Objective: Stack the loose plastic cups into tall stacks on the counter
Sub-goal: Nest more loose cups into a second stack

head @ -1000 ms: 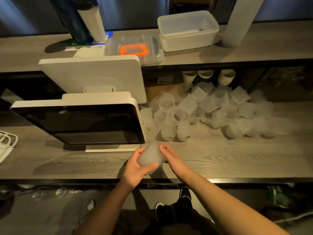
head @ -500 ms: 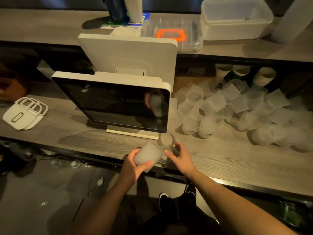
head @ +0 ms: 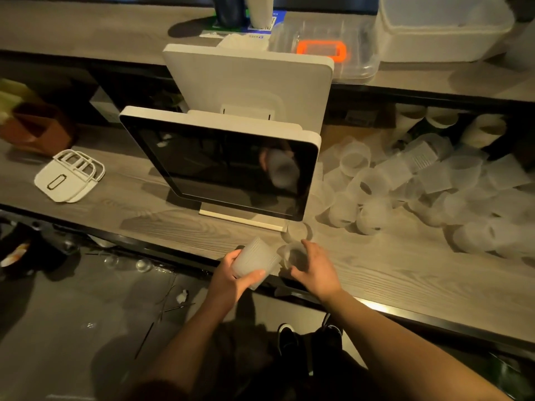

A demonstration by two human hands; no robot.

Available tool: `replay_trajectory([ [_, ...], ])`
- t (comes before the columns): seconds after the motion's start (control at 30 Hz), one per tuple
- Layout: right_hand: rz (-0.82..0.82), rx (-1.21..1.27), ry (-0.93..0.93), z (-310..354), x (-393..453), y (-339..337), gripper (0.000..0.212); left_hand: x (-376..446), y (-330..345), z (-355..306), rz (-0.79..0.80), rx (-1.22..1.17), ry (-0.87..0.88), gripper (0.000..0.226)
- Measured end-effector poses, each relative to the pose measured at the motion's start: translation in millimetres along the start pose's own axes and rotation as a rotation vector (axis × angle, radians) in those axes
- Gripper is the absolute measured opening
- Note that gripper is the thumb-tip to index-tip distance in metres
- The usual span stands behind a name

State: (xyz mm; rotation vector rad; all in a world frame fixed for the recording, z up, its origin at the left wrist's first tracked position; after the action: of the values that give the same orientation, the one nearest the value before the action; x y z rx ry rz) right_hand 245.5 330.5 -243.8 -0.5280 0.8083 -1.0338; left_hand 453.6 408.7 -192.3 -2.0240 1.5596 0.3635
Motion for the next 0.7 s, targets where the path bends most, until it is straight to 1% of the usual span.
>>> replay_trajectory([
  [0.07, -0.03, 0.076, 0.051, -9.0, -5.7, -5.2, 0.074, 1.3, 4.4, -3.3, 0.018, -0.014, 0.007, 0.075],
  [0.1, -0.069, 0.163, 0.102, -14.5, -8.9, -9.4, 0.069, 2.2, 7.4, -5.1, 0.032, -0.028, 0.005, 0.074],
  [0.17, -0.161, 0.403, 0.203, -23.6, -14.8, -22.7, 0.056, 4.2, 15.2, -9.6, 0.071, -0.045, 0.012, 0.07],
  [0.23, -0.231, 0.657, 0.279, -27.7, -17.4, -41.2, 0.038, 6.1, 24.4, -16.0, 0.121, -0.051, 0.027, 0.068],
  [0.3, -0.241, 0.866, 0.293, -28.1, -19.3, -62.1, 0.023, 7.9, 34.5, -24.3, 0.177, -0.048, 0.045, 0.072],
  [0.33, -0.228, 0.922, 0.271, -26.7, -20.6, -72.0, 0.02, 8.6, 39.9, -28.9, 0.207, -0.035, 0.061, 0.071],
  [0.4, -0.186, 0.973, 0.224, -25.3, -22.2, -83.9, 0.024, 8.3, 51.6, -38.3, 0.265, -0.006, 0.101, 0.066],
  [0.47, -0.163, 0.968, 0.213, -23.4, -23.1, -88.0, 0.041, 8.2, 62.0, -45.3, 0.302, -0.009, 0.127, 0.071],
  [0.53, -0.152, 0.947, 0.196, -21.0, -24.4, -89.7, 0.062, 7.8, 71.0, -51.2, 0.333, 0.005, 0.147, 0.083],
  [0.57, -0.154, 0.944, 0.194, -20.3, -24.7, -90.3, 0.062, 7.3, 74.9, -54.2, 0.351, 0.019, 0.157, 0.087],
  [0.67, -0.179, 0.957, 0.183, -14.1, -28.9, -91.7, 0.038, 7.9, 84.9, -60.1, 0.377, 0.026, 0.165, 0.088],
  [0.7, -0.175, 0.958, 0.177, -11.1, -30.4, -89.7, 0.036, 8.3, 87.5, -61.0, 0.375, 0.011, 0.163, 0.086],
])
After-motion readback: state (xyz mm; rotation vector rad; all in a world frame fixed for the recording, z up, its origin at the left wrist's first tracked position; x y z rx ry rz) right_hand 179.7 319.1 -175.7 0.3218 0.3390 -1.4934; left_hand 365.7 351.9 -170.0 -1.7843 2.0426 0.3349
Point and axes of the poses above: each hand's wrist, its own x-axis towards the middle knuckle, its own y-axis out of the palm, z = x × y, the point moved 2 cm from there along x, towards the middle knuckle, and after that the axes turned 4 degrees about -x, right-handed, at the moved point
